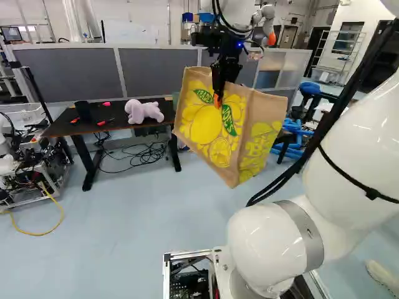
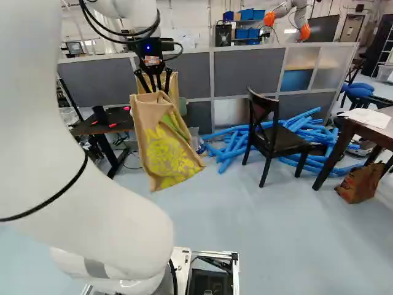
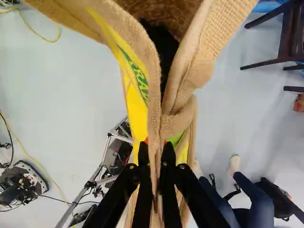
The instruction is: Pick up the bag on the ground and place it on the table
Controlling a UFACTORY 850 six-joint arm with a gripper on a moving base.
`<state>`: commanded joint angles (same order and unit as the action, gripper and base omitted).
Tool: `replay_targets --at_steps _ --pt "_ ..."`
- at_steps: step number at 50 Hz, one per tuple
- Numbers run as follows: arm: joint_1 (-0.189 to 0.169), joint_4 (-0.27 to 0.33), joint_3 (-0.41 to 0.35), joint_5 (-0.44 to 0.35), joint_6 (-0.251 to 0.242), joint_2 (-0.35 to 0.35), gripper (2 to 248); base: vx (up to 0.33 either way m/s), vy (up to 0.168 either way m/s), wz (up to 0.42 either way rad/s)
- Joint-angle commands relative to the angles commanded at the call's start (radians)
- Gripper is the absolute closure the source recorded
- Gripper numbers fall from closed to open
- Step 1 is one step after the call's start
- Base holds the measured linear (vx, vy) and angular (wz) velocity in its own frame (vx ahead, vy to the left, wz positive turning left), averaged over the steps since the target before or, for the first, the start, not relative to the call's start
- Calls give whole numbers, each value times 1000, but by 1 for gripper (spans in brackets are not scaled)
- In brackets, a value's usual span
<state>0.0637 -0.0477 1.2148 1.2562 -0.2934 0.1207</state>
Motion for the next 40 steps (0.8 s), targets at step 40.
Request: replay_targets --at_steps 40 --pt "0 0 2 1 0 1 228 28 8 40"
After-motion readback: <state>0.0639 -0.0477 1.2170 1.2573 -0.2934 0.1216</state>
